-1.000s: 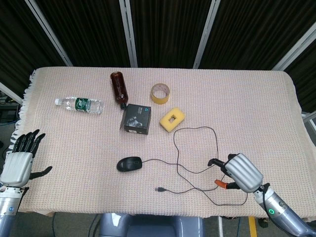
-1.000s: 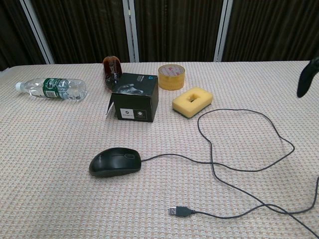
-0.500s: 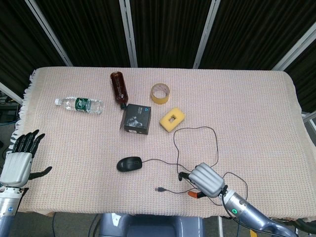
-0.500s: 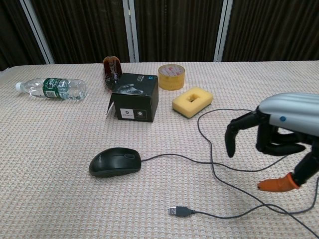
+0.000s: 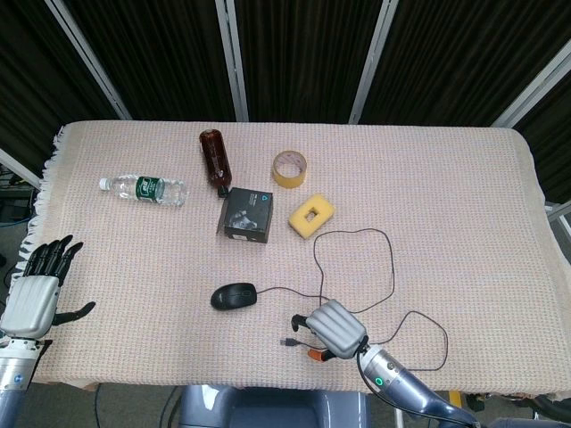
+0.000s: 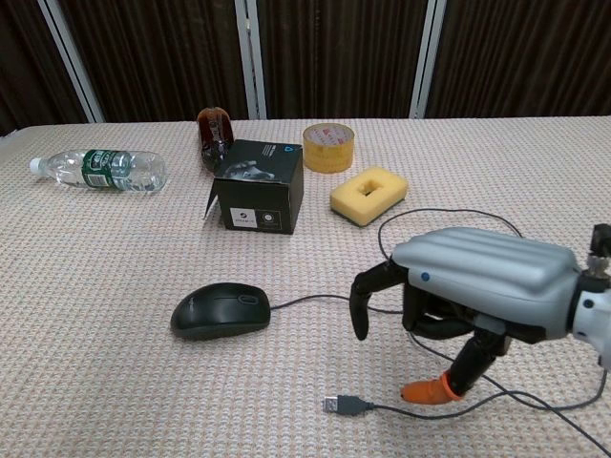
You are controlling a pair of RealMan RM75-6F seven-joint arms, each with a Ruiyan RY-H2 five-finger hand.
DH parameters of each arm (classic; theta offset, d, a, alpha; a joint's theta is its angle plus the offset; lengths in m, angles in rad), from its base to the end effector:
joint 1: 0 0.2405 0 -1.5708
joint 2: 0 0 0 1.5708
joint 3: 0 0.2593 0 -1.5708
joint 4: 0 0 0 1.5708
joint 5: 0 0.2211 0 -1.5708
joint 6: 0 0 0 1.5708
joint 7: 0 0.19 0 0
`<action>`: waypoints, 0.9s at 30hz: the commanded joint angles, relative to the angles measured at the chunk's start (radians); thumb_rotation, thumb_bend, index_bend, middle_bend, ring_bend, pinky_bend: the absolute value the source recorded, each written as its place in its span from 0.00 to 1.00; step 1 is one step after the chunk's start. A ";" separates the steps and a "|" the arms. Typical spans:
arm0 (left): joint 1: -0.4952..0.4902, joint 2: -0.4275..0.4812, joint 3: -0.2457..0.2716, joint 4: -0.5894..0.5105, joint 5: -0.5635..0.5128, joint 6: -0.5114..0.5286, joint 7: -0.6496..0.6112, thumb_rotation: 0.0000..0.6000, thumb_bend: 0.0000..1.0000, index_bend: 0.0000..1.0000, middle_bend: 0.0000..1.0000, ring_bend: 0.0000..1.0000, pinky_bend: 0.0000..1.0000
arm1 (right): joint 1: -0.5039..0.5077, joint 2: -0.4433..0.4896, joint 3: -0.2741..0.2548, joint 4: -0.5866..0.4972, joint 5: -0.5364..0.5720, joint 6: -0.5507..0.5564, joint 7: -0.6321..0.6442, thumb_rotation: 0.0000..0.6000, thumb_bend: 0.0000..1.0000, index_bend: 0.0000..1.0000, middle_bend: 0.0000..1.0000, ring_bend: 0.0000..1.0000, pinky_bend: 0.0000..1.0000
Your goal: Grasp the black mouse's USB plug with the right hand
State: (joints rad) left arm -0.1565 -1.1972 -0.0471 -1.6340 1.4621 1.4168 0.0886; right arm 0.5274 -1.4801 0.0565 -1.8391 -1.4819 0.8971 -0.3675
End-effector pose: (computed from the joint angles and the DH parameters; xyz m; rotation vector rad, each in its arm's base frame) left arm -0.2990 0.2479 0.1115 -1.4435 -0.9396 -0.9077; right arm -0.0981 -0.2496 -0.0638 2.2149 -0.9933 1.0544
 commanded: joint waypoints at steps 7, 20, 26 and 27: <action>0.001 0.002 -0.003 -0.003 -0.005 0.000 -0.007 1.00 0.13 0.08 0.00 0.00 0.00 | 0.010 -0.103 -0.017 0.074 0.033 0.012 -0.007 1.00 0.16 0.46 1.00 1.00 0.76; 0.003 0.002 -0.002 0.000 0.008 0.012 -0.020 1.00 0.13 0.09 0.00 0.00 0.00 | 0.015 -0.221 -0.003 0.172 0.130 0.036 -0.057 1.00 0.19 0.48 1.00 1.00 0.76; 0.004 0.003 -0.004 0.002 0.009 0.014 -0.027 1.00 0.13 0.09 0.00 0.00 0.00 | 0.019 -0.254 -0.004 0.204 0.172 0.040 -0.077 1.00 0.20 0.48 1.00 1.00 0.76; 0.004 0.003 -0.004 0.001 0.009 0.014 -0.028 1.00 0.13 0.09 0.00 0.00 0.00 | 0.019 -0.259 -0.006 0.207 0.176 0.040 -0.081 1.00 0.20 0.48 1.00 1.00 0.76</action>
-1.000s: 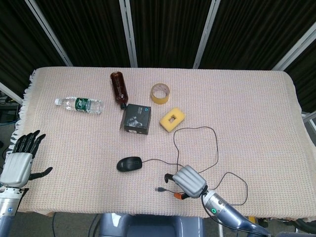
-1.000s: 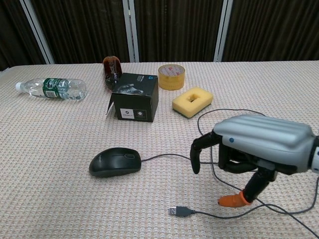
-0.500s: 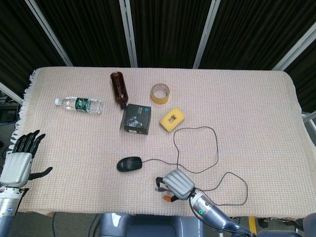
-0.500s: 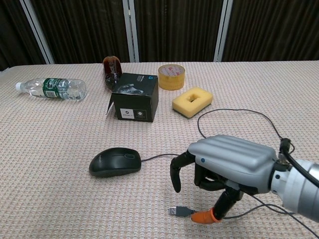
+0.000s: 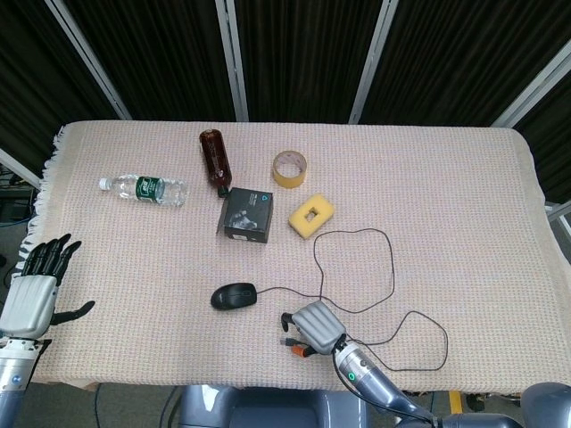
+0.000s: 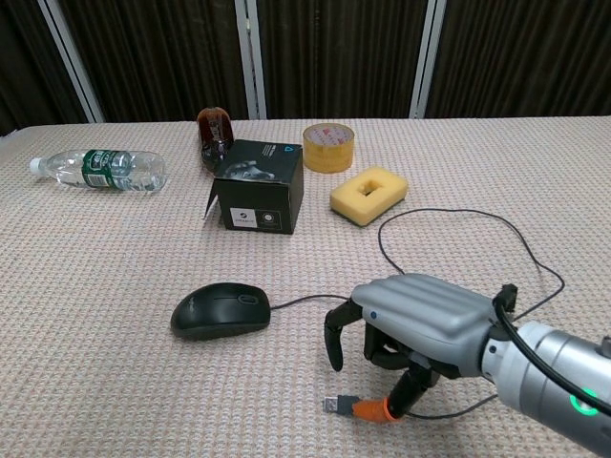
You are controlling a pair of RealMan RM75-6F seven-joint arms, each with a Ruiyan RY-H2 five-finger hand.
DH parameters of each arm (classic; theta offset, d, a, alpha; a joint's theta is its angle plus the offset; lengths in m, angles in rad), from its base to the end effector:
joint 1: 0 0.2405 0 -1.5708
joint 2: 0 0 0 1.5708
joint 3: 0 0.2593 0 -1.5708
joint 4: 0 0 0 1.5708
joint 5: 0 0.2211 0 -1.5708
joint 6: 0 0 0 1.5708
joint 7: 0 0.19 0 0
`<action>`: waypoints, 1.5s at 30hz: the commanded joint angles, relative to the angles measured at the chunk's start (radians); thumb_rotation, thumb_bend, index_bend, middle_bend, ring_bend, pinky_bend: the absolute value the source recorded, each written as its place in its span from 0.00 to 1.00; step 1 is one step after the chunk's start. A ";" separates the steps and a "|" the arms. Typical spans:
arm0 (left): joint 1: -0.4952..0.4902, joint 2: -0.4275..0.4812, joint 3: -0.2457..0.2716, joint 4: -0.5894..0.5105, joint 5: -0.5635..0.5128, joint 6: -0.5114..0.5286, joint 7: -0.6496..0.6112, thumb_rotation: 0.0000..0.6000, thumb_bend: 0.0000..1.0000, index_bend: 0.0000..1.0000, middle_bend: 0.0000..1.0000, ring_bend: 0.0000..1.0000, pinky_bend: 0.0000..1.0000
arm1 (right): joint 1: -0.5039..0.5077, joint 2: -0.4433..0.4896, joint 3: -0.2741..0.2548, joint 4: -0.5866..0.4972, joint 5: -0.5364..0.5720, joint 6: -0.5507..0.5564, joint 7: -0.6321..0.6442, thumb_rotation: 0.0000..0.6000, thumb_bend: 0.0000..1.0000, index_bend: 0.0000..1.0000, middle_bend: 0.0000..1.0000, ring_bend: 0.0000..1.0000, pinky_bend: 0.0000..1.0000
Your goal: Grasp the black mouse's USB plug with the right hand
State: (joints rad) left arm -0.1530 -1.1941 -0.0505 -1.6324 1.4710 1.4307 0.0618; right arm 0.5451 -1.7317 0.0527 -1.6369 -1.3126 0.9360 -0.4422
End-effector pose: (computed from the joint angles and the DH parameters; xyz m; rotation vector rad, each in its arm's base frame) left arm -0.2978 0.2478 0.1153 -1.4294 -0.9427 -0.9367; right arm -0.1025 -0.2556 -0.1269 2.1242 -1.1087 0.9902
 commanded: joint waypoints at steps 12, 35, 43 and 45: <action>0.001 0.002 -0.001 0.001 0.003 0.004 -0.013 1.00 0.13 0.09 0.00 0.00 0.00 | 0.000 -0.055 -0.011 0.041 0.049 0.020 -0.025 1.00 0.21 0.49 1.00 1.00 0.76; 0.002 0.001 -0.004 0.002 0.007 0.010 -0.032 1.00 0.13 0.10 0.00 0.00 0.00 | 0.000 -0.055 -0.006 0.039 0.057 0.059 -0.007 1.00 0.43 0.64 1.00 1.00 0.76; 0.002 0.000 -0.004 0.002 0.006 0.010 -0.032 1.00 0.13 0.10 0.00 0.00 0.00 | -0.004 0.018 0.057 -0.023 -0.025 0.154 0.056 1.00 0.43 0.63 1.00 1.00 0.76; 0.002 -0.001 -0.004 0.001 0.006 0.010 -0.030 1.00 0.13 0.10 0.00 0.00 0.00 | -0.015 0.027 0.068 -0.018 -0.088 0.213 0.117 1.00 0.43 0.64 1.00 1.00 0.76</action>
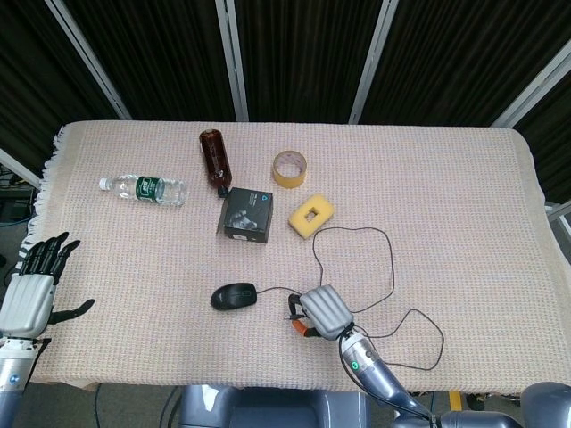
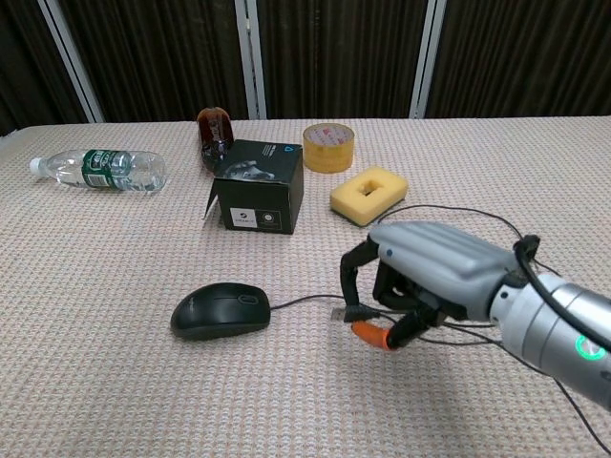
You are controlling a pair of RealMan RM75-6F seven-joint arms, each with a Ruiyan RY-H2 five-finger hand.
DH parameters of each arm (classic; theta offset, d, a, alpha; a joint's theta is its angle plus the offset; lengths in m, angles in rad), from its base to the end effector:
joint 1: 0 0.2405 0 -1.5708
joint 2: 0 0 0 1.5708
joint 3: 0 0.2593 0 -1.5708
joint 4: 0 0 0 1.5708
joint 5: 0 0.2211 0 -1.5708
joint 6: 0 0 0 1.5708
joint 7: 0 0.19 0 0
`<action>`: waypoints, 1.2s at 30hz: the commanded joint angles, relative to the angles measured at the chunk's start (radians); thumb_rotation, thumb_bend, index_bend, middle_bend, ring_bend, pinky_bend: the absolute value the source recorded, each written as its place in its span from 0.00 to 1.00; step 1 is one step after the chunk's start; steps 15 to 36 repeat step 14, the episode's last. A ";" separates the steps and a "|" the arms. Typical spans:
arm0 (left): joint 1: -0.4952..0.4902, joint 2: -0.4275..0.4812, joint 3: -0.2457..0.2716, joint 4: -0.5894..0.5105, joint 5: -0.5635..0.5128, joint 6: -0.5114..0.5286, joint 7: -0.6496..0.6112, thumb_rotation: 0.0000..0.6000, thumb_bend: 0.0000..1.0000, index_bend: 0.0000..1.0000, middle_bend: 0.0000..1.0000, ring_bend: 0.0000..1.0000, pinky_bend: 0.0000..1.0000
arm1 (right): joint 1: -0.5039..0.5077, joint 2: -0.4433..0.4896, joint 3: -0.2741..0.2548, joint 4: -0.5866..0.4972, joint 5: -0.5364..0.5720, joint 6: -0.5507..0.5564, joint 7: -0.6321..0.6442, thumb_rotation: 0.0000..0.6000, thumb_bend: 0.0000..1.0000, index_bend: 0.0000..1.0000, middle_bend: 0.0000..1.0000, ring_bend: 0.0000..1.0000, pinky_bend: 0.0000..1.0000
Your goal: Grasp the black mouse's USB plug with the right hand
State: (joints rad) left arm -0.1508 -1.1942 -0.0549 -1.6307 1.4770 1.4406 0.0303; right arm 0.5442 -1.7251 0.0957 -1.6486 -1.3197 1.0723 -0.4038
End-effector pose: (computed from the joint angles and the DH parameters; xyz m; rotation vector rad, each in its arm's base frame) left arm -0.2966 0.2482 0.1177 -1.4134 -0.9546 -0.9693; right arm -0.0957 -0.2811 -0.0958 1.9391 -1.0940 1.1225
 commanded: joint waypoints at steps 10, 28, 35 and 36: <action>0.002 -0.010 0.000 -0.001 0.000 0.006 0.017 1.00 0.13 0.10 0.00 0.00 0.00 | -0.079 -0.048 -0.007 0.187 -0.353 0.375 0.457 1.00 0.43 0.65 1.00 1.00 0.76; 0.001 -0.013 -0.004 -0.002 -0.007 0.005 0.020 1.00 0.13 0.10 0.00 0.00 0.00 | -0.099 -0.085 -0.032 0.253 -0.397 0.440 0.527 1.00 0.43 0.65 1.00 1.00 0.76; 0.001 -0.013 -0.004 -0.002 -0.007 0.005 0.020 1.00 0.13 0.10 0.00 0.00 0.00 | -0.099 -0.085 -0.032 0.253 -0.397 0.440 0.527 1.00 0.43 0.65 1.00 1.00 0.76; 0.001 -0.013 -0.004 -0.002 -0.007 0.005 0.020 1.00 0.13 0.10 0.00 0.00 0.00 | -0.099 -0.085 -0.032 0.253 -0.397 0.440 0.527 1.00 0.43 0.65 1.00 1.00 0.76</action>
